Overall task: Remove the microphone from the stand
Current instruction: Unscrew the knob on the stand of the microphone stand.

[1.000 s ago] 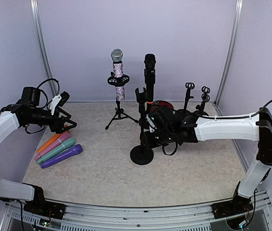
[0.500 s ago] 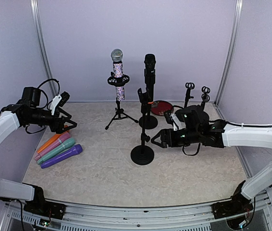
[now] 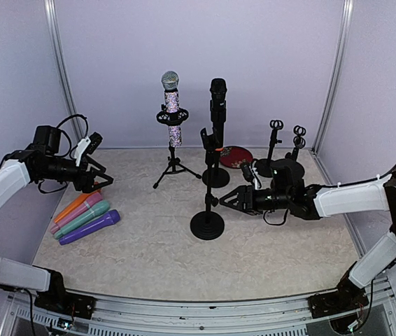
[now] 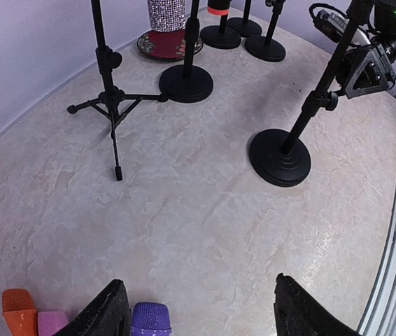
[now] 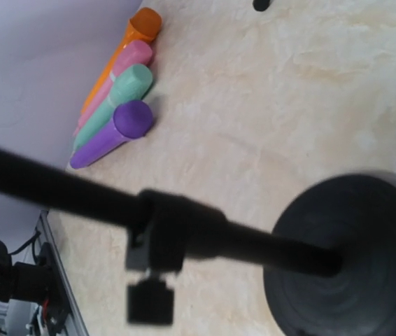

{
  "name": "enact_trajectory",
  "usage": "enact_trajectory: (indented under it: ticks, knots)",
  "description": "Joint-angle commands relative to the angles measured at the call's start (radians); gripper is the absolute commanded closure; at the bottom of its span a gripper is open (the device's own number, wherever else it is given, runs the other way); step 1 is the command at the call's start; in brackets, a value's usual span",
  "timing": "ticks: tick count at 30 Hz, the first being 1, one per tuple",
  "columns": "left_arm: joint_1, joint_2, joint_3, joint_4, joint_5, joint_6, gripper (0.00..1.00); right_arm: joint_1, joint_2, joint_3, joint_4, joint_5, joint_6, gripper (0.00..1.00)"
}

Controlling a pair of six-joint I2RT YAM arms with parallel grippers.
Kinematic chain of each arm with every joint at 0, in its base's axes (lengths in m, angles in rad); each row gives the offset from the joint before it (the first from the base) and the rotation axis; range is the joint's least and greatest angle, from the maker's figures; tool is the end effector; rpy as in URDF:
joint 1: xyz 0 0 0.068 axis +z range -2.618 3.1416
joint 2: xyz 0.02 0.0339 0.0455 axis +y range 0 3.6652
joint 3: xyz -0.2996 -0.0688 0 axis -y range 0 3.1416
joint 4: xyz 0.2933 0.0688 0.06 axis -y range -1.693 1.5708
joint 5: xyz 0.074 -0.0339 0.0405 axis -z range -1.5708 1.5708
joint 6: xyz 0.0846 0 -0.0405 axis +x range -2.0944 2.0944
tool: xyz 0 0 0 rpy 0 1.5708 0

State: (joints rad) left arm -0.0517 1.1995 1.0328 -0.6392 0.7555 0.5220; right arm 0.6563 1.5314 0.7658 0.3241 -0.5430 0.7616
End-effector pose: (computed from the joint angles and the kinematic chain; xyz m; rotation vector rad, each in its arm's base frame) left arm 0.3010 -0.0737 0.3054 0.9437 1.9782 -0.6324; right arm 0.2852 0.2748 0.1903 -0.2745 2.2405 1.3864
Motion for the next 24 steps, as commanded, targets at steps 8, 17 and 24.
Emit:
enact_trajectory:
  ticks: [8,17,24]
  knots:
    - [0.0,0.027,0.06,-0.036,0.019,-0.009,0.33,0.045,0.099,0.054,0.214,-0.027,0.042,0.55]
    - [-0.002,0.035,0.062,-0.041,0.014,-0.008,0.34,0.093,0.095,0.101,0.079,0.106,-0.019,0.74]
    - [-0.002,0.025,0.061,-0.049,0.007,0.002,0.34,0.117,0.09,0.129,-0.021,0.189,-0.071,0.85]
